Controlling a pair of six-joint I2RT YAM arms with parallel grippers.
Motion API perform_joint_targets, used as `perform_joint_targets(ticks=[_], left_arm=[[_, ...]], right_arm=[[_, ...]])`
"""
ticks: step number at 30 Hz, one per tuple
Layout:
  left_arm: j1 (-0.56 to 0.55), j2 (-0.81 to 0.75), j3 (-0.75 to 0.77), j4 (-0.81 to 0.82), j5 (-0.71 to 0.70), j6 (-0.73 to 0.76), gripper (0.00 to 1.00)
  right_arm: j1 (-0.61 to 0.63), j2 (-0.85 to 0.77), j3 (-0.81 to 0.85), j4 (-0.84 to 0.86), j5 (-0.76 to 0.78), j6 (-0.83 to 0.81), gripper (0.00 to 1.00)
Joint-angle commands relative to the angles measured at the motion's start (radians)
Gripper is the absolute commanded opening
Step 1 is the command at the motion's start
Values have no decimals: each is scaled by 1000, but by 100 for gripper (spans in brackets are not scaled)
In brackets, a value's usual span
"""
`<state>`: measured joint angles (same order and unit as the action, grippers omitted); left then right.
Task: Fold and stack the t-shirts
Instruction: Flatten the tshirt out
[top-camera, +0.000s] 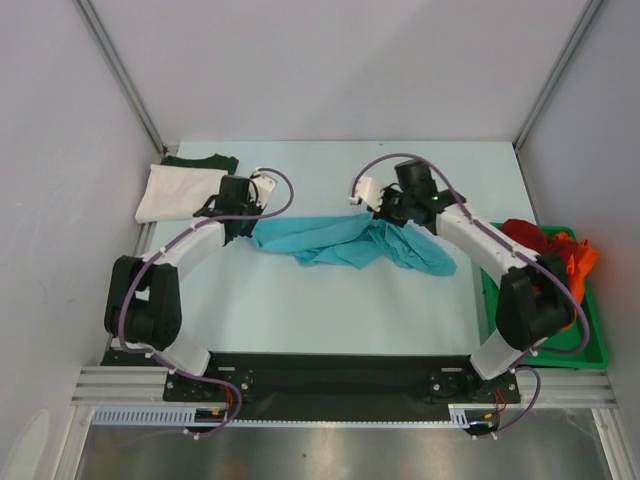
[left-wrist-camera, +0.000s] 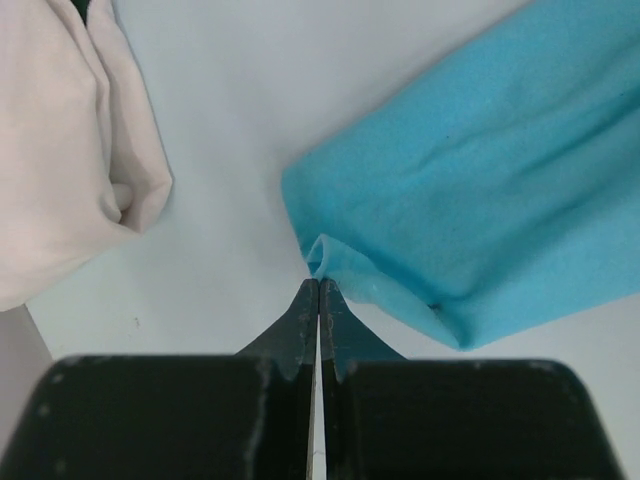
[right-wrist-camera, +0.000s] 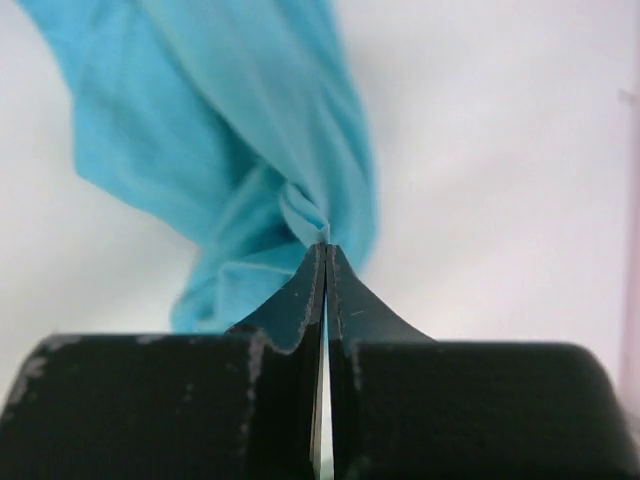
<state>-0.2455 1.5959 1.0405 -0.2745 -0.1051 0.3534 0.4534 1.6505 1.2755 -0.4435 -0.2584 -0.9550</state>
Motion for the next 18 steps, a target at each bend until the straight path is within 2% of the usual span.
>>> perform_joint_targets(ticks=[1, 7, 9, 14, 18], left_arm=[[5, -106, -8, 11, -15, 39, 1], [-3, -226, -2, -41, 21, 52, 0], [-14, -280, 13, -72, 31, 70, 0], [-40, -370, 139, -161, 35, 102, 0], [-43, -384, 285, -262, 50, 105, 0]], right_arm=[[-74, -119, -11, -1, 34, 80, 0], [-217, -221, 41, 17, 47, 283, 0], [-255, -257, 68, 5, 42, 303, 0], [-317, -353, 134, 8, 53, 352, 0], [-396, -406, 179, 81, 42, 436, 0]])
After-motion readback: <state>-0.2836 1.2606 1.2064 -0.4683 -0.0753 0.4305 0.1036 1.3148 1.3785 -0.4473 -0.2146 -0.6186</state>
